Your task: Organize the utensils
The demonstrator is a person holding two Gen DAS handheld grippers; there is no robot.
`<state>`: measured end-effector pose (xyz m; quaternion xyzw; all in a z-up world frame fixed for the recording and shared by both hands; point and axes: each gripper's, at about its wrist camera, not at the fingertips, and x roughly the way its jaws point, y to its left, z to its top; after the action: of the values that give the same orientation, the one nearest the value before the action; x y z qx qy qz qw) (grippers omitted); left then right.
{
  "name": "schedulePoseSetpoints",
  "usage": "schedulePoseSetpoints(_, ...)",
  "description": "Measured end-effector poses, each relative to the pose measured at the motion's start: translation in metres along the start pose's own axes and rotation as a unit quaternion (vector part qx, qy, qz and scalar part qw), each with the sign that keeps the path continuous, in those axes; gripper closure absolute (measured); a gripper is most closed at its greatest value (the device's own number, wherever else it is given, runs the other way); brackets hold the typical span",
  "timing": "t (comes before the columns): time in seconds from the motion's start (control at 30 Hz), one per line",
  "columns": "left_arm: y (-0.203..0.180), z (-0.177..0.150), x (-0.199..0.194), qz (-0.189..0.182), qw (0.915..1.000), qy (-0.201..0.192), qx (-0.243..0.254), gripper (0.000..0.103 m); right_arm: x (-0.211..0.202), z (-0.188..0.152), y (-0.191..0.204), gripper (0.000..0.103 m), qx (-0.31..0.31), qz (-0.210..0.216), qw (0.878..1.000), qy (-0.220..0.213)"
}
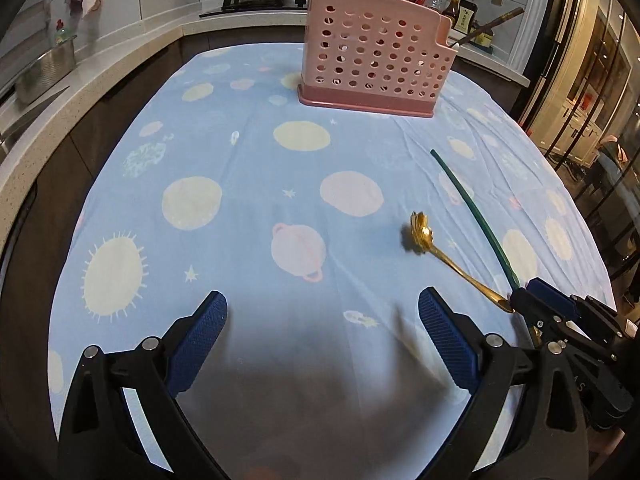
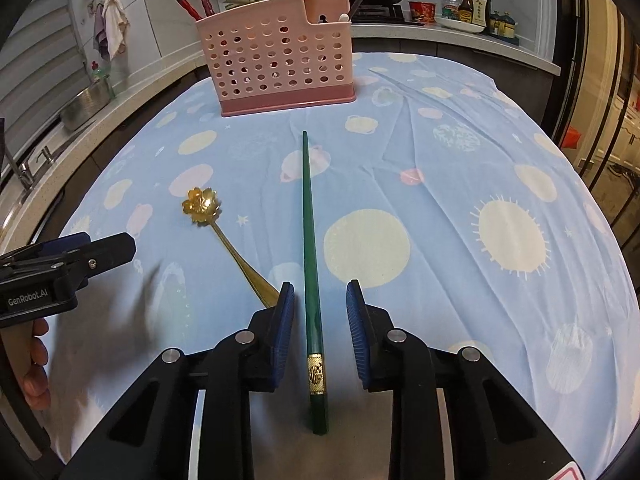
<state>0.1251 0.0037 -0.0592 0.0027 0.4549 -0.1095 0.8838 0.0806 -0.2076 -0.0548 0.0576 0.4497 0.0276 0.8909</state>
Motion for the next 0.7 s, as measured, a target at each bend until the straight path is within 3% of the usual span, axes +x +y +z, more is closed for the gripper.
schedulePoseSetpoints(0.3,-0.013,-0.011,-0.001,-0.007,0.9998,0.008,0.018,0.011,-0.013,-0.017,-0.006,0.086,0.0,-0.005,1.0,-0.002)
schedulePoseSetpoints(0.43,-0.024,-0.013,-0.004,-0.026,0.9992,0.01,0.027,0.011,-0.02,-0.026,-0.008,0.094,-0.003,-0.01,1.0,-0.005)
schedulePoseSetpoints(0.7,-0.061,-0.013,-0.002,-0.062,0.9968,0.019,0.046,0.011,-0.028,-0.031,-0.025,0.096,0.023,-0.004,1.0,-0.005)
